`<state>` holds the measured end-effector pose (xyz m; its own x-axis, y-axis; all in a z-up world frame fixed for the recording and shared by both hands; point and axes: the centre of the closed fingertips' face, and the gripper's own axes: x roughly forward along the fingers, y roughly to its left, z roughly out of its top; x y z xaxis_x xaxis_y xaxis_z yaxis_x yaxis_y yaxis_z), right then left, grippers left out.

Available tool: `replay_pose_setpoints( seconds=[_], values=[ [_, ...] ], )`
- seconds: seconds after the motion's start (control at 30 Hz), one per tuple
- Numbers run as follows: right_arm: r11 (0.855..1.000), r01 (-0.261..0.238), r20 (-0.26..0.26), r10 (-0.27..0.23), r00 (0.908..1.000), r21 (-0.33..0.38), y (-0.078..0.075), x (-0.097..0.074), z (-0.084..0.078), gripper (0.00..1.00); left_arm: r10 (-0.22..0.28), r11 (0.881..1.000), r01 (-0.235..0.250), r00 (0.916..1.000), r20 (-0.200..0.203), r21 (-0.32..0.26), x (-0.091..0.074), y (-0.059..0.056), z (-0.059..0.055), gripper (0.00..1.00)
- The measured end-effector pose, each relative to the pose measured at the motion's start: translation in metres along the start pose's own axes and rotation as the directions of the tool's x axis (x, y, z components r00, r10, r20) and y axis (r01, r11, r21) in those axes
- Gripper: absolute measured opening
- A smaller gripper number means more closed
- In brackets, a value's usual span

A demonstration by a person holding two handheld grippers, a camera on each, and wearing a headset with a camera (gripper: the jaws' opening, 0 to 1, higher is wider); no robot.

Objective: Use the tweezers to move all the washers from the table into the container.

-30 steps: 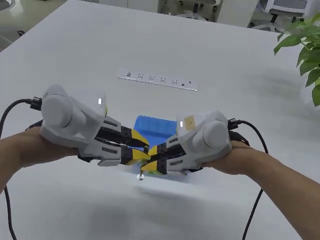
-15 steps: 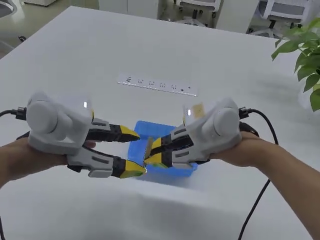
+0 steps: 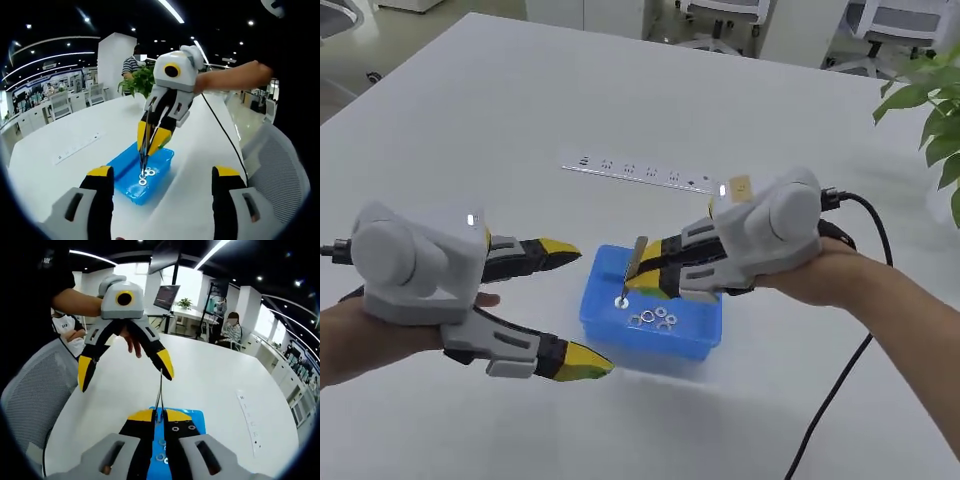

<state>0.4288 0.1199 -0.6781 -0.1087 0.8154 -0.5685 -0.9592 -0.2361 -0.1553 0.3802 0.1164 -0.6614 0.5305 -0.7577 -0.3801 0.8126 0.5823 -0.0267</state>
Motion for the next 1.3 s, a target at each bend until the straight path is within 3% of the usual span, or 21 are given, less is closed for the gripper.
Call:
replay_pose_setpoints(
  seconds=[0.37, 1.03, 1.3],
  values=[
    [1.000, 0.030, -0.034, -0.030, 0.9990, -0.004, -0.019, 0.015, -0.024, 0.07, 0.030, 0.999, -0.030, 0.9995, 0.003, -0.018, -0.004, 0.004, -0.006, 0.99],
    [0.999, 0.038, -0.075, -0.036, 0.9966, 0.028, -0.026, 0.031, -0.058, 0.08, 0.031, 0.999, -0.031, 0.9995, -0.011, -0.019, -0.002, 0.006, -0.008, 0.98],
    [0.998, 0.042, -0.088, -0.038, 0.9954, 0.038, -0.026, 0.034, -0.063, 0.08, 0.023, 1.000, -0.024, 0.9996, -0.018, -0.015, 0.000, 0.008, -0.009, 0.96]
  ],
)
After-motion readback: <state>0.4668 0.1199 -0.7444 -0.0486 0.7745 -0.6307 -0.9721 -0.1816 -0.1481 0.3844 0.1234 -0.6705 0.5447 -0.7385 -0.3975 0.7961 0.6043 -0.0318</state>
